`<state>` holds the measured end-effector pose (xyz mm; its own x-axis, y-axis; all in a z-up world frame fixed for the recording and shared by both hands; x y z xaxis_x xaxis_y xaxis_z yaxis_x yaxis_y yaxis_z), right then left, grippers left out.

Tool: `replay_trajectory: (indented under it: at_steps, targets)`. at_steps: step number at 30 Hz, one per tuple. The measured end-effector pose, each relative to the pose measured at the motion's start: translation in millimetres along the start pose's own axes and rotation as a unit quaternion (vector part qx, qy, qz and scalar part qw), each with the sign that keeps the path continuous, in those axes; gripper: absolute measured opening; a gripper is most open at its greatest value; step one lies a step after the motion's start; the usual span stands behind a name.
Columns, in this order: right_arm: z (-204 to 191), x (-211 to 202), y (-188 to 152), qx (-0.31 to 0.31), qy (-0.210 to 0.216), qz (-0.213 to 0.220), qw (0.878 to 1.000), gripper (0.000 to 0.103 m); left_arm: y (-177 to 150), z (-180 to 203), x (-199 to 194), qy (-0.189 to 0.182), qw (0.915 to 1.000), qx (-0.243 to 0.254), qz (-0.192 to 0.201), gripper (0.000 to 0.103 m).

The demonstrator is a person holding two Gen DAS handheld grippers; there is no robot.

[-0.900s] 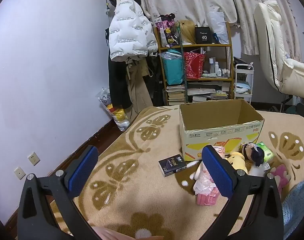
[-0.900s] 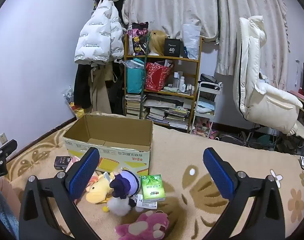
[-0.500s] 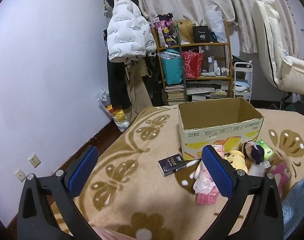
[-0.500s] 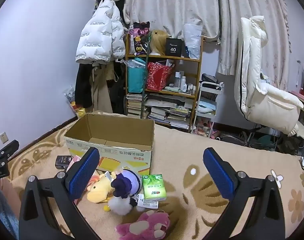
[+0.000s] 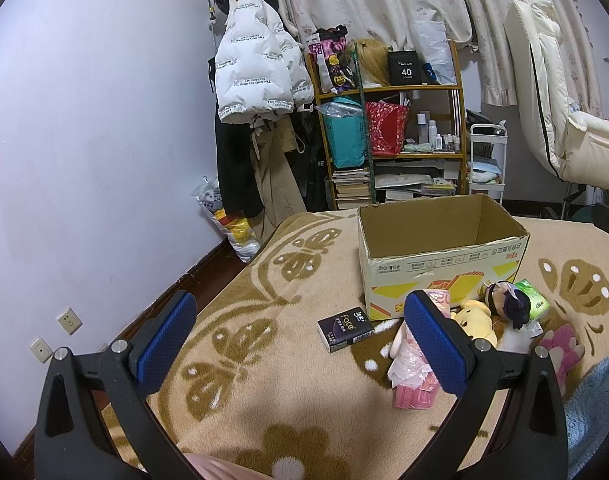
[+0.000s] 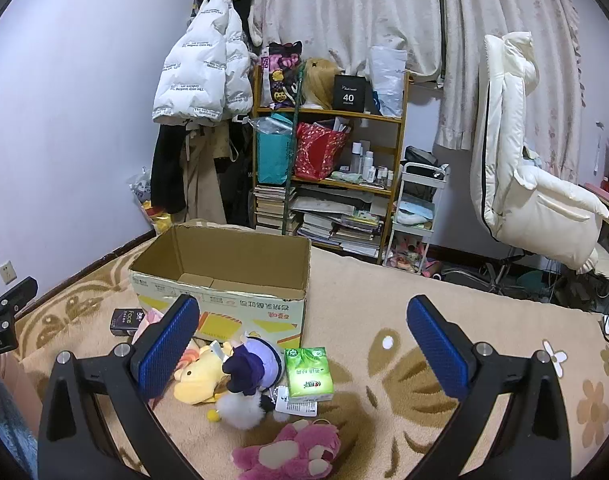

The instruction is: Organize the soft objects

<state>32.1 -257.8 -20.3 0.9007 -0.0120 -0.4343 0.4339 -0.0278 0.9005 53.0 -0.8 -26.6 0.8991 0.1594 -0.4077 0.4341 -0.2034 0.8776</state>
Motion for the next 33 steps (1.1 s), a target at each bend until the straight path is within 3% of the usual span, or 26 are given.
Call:
replay_trajectory:
  at_steps: [33]
  targets:
    - [-0.4,0.3,0.7,-0.001,0.001,-0.003,1.000,0.103,-3.4,-1.7,3.3,0.001,1.0000,0.002,-0.001,0.103]
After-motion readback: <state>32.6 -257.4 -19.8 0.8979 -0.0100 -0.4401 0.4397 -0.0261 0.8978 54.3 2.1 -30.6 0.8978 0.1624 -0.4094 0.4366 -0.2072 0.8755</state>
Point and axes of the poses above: each gripper's, at about its wrist camera, not at the fingertips, and x roughly the way its jaws point, z to its right, y to its top, the point moved 6 cm from there along x, roughly the way its jaws point, and after that the axes turned 9 degrees about y, right-handed, at the moved point
